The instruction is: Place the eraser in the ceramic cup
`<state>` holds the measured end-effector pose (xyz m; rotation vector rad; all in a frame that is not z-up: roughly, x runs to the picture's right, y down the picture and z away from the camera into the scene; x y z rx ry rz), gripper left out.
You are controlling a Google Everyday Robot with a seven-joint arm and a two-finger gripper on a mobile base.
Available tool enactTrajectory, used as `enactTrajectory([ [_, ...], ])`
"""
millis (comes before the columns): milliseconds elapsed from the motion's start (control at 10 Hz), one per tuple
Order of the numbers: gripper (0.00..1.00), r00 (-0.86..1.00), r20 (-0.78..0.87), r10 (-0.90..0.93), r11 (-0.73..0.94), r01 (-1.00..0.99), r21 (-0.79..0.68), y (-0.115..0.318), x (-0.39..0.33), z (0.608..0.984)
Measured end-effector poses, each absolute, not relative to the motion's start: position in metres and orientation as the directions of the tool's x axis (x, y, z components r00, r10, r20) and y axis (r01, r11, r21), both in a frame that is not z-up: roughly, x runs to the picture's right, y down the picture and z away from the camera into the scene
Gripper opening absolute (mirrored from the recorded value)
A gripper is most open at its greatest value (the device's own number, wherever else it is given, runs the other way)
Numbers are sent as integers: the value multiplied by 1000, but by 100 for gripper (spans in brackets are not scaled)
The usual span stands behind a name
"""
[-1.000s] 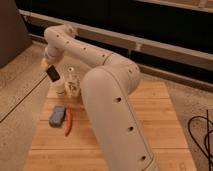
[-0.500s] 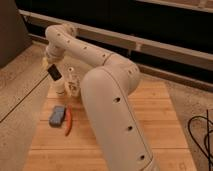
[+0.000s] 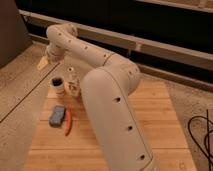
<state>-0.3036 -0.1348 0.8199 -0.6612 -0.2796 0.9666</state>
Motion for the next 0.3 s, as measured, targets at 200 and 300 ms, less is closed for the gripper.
enactTrajectory([
  [200,80,552,-79,830,392,-678,-621,-135,-299,820],
  [300,80,551,-80,830,391,-679,-621,-135,-299,820],
])
